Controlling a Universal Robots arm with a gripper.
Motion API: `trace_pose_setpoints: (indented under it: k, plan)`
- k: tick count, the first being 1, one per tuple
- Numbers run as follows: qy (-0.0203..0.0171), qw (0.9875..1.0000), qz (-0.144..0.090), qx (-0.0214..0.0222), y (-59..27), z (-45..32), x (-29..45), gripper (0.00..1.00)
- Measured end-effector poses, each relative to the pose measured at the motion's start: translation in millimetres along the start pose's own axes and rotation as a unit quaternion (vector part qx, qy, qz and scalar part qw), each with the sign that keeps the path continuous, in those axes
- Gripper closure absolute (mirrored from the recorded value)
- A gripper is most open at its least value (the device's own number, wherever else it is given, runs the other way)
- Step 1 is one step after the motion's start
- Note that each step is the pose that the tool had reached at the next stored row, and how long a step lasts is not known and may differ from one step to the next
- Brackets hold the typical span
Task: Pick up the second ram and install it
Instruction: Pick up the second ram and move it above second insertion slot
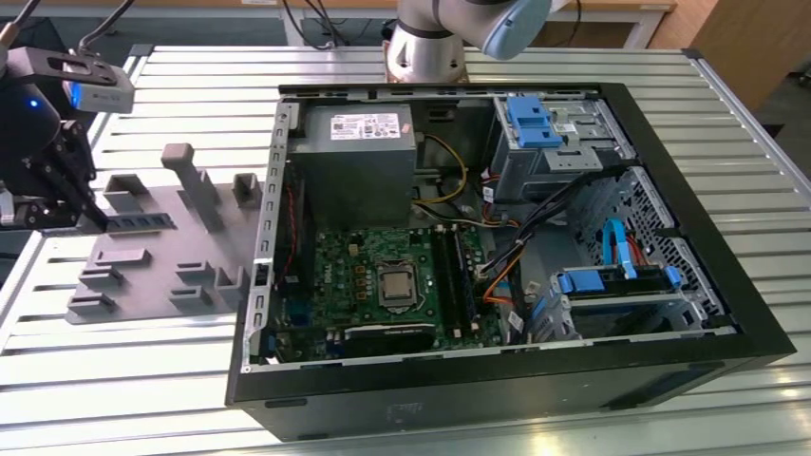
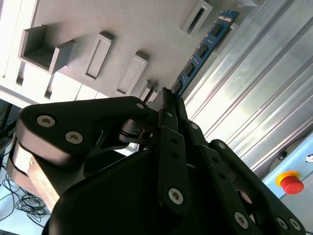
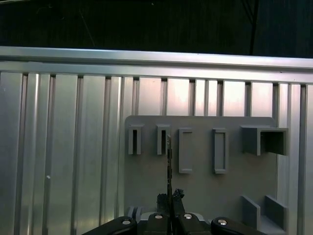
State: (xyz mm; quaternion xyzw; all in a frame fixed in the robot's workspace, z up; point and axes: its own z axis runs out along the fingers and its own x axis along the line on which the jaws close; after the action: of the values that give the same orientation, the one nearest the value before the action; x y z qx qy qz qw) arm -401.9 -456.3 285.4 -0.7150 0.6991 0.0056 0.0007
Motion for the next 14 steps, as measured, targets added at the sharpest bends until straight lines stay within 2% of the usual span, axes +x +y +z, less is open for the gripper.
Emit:
trace_pose_setpoints:
  k: [14]
  plan:
    - [0.0,1.0,0.0,0.0,0.1,-6.7,-0.4,0.86]
